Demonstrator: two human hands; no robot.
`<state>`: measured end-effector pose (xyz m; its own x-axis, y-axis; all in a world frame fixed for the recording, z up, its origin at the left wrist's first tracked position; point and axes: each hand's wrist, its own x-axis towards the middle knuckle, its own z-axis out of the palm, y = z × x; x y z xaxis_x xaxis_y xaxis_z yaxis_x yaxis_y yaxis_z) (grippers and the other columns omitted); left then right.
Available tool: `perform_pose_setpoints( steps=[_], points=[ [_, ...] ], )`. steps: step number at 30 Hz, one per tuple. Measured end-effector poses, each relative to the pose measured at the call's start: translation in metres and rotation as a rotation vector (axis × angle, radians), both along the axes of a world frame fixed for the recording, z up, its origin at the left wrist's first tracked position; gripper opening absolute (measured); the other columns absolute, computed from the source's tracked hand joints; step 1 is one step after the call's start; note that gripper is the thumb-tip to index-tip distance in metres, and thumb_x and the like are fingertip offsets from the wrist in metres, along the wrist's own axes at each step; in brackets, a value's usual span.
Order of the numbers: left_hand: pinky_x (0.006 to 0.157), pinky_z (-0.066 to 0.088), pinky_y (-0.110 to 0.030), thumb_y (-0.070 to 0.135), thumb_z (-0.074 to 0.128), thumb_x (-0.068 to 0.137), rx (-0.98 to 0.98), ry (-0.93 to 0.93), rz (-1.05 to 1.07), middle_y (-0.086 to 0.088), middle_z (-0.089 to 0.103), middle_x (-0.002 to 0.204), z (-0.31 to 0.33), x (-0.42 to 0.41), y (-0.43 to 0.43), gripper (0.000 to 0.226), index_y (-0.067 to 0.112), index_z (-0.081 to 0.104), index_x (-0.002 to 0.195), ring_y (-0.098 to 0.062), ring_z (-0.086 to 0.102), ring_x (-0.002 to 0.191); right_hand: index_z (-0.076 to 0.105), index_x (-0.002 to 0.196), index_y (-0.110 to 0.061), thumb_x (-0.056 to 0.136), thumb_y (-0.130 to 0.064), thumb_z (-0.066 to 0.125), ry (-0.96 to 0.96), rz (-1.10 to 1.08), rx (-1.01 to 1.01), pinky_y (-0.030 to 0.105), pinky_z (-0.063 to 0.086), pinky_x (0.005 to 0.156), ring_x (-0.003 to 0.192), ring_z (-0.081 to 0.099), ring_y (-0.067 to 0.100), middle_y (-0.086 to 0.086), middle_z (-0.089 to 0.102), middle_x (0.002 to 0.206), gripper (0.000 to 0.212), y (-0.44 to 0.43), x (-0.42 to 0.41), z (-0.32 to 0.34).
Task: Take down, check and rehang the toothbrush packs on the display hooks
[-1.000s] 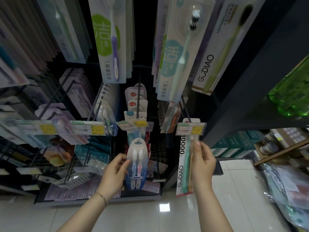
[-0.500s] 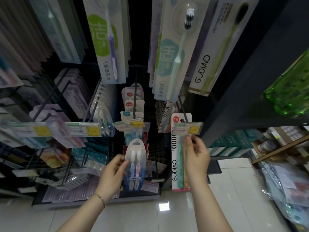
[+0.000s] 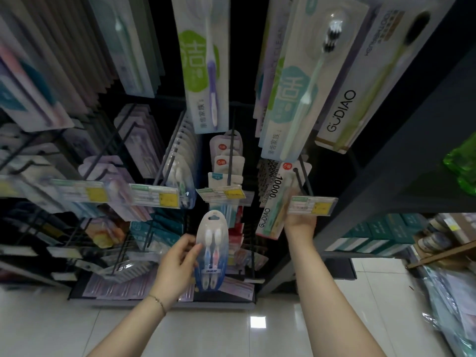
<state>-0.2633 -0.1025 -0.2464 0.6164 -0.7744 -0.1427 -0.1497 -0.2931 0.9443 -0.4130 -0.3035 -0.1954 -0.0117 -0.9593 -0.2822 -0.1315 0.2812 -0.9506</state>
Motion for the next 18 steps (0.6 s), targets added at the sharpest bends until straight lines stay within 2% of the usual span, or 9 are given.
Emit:
perform_pose_setpoints(
  steps=[1,3,5,6,10,12,13,15,18],
  points=[
    [0.063,0.05,-0.025,0.014,0.054,0.096,-0.005,-0.002,0.011,0.006,0.065,0.078,0.001,0.002,0.002,0.009,0.016,0.062,0.092,-0.013,0.06,0.066,0.049,0.083,-0.014,0.103,-0.006,0.035,-0.011,-0.012,0.011,0.027,0.046,0.087,0.077,0.051,0.014,0.004,0.052,0.089,0.025,-0.003,0.001,0.001],
    [0.065,0.051,-0.032,0.015,0.054,0.096,-0.005,-0.004,0.026,0.002,0.064,0.078,0.003,0.006,0.005,0.008,0.015,0.062,0.092,-0.017,0.06,0.066,0.053,0.104,-0.009,0.106,-0.011,0.027,-0.072,-0.068,0.029,0.03,0.036,0.103,0.094,0.051,0.013,0.004,0.052,0.112,0.026,-0.006,0.005,0.004],
    [0.066,0.051,-0.034,0.016,0.054,0.096,0.0,-0.009,0.031,0.004,0.063,0.078,0.003,0.01,0.008,0.008,0.016,0.061,0.092,-0.013,0.058,0.064,0.046,0.128,-0.008,0.105,-0.01,0.031,-0.184,-0.045,0.099,0.034,0.034,0.108,0.112,0.048,0.019,0.006,0.048,0.129,0.028,-0.007,0.009,-0.003],
    [0.066,0.05,-0.033,0.016,0.054,0.096,0.003,-0.013,0.033,0.005,0.063,0.076,0.004,0.011,0.009,0.008,0.017,0.061,0.091,-0.01,0.057,0.062,0.045,0.13,-0.01,0.104,-0.01,0.034,-0.187,-0.063,0.106,0.036,0.036,0.108,0.118,0.048,0.023,0.008,0.049,0.133,0.028,-0.007,0.011,-0.008],
    [0.062,0.048,-0.021,0.014,0.053,0.097,-0.005,-0.017,0.044,0.001,0.061,0.076,0.008,0.017,0.011,0.01,0.017,0.06,0.09,-0.005,0.056,0.061,0.047,0.114,-0.018,0.101,-0.02,0.045,-0.056,-0.046,0.004,0.046,0.043,0.105,0.113,0.058,0.033,0.004,0.057,0.115,0.013,0.009,0.016,-0.014],
    [0.061,0.047,-0.017,0.012,0.053,0.097,-0.015,-0.02,0.039,0.0,0.061,0.077,0.011,0.02,0.012,0.01,0.014,0.059,0.09,-0.004,0.056,0.061,0.055,0.12,-0.01,0.1,-0.027,0.048,0.021,-0.01,-0.049,0.047,0.048,0.099,0.108,0.062,0.032,0.006,0.063,0.117,0.027,0.021,0.02,-0.014],
    [0.061,0.047,-0.016,0.012,0.053,0.097,-0.018,-0.028,0.036,0.0,0.061,0.077,0.013,0.022,0.013,0.01,0.014,0.059,0.09,-0.003,0.056,0.061,0.056,0.124,-0.01,0.099,-0.03,0.049,0.059,0.004,-0.064,0.046,0.049,0.098,0.107,0.063,0.03,0.007,0.064,0.119,0.033,0.026,0.022,-0.014],
    [0.061,0.047,-0.015,0.013,0.053,0.097,-0.022,-0.04,0.031,0.0,0.061,0.077,0.014,0.026,0.015,0.009,0.014,0.059,0.09,-0.004,0.056,0.061,0.059,0.121,-0.011,0.098,-0.028,0.051,0.137,0.054,-0.093,0.04,0.049,0.095,0.103,0.061,0.024,0.005,0.064,0.115,0.029,0.036,0.025,-0.014],
    [0.06,0.046,-0.016,0.014,0.052,0.097,-0.037,-0.033,0.033,-0.003,0.061,0.077,0.016,0.033,0.018,0.01,0.013,0.058,0.089,-0.006,0.056,0.06,0.061,0.101,-0.015,0.097,-0.021,0.052,0.228,0.181,-0.12,0.028,0.043,0.077,0.089,0.056,0.017,-0.001,0.062,0.093,0.011,0.051,0.028,-0.017]
  ],
)
